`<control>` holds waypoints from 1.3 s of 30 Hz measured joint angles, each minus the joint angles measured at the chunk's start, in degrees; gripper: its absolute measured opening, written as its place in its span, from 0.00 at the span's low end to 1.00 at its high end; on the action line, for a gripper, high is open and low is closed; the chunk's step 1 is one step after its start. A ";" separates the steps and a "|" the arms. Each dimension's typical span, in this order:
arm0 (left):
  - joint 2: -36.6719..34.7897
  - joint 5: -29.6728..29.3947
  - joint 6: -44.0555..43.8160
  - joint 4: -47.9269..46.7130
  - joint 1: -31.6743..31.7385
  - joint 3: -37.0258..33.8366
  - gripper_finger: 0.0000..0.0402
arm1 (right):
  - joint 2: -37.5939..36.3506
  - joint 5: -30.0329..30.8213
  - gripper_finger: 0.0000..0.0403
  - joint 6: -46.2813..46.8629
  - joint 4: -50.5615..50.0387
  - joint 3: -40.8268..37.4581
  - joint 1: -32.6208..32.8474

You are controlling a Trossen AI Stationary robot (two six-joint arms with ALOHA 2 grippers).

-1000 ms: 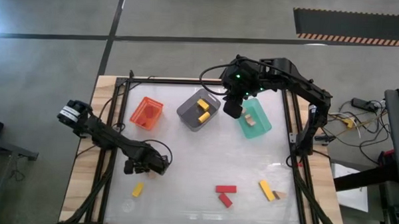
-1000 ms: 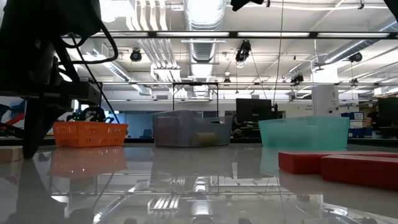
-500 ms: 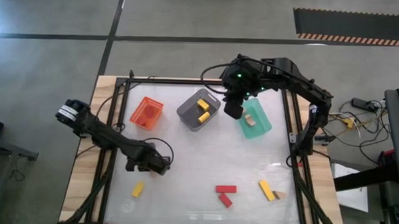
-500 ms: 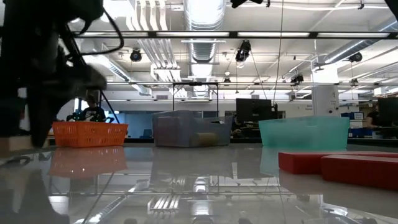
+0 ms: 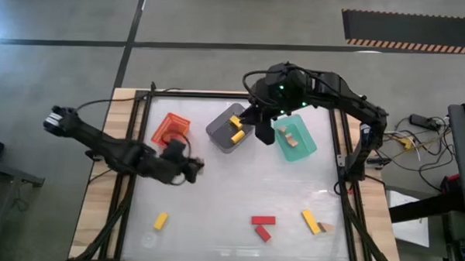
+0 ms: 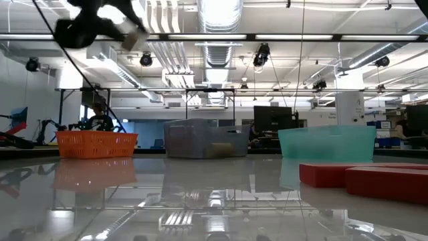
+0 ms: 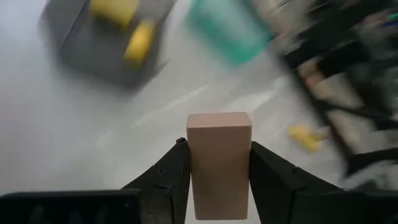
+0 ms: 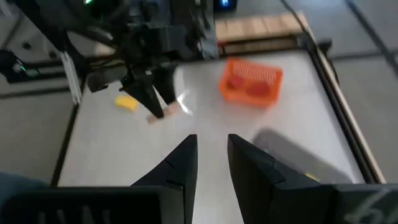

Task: Sort & place blocks by color
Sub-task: Put the brown block into the blue bin

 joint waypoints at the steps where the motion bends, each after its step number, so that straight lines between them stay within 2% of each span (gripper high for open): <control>1: -1.69 -1.58 4.59 2.68 0.26 0.00 0.29 | 0.00 -0.01 0.19 -0.16 1.50 0.00 0.35; 5: -7.30 -5.95 22.90 15.82 1.72 -0.08 0.29 | 0.42 -0.11 0.20 -0.42 8.08 0.00 1.33; 8: -9.71 -6.09 36.34 26.04 3.05 -0.13 0.29 | 0.99 -0.66 0.22 1.84 12.14 0.00 1.32; 12: -11.42 -6.03 52.98 38.51 3.90 -0.02 0.29 | 1.68 -4.29 0.27 4.36 16.12 0.00 1.27; 17: -12.07 -4.26 65.75 48.64 4.21 0.49 0.29 | 2.56 -6.11 0.37 5.40 18.31 0.00 1.93; 27: -10.40 1.78 71.40 50.19 4.49 2.19 0.29 | 5.53 -10.43 0.55 5.85 24.72 0.00 3.67; 39: -9.89 2.26 71.60 51.26 4.60 2.03 0.28 | 8.54 -10.43 0.57 5.80 30.23 0.00 3.69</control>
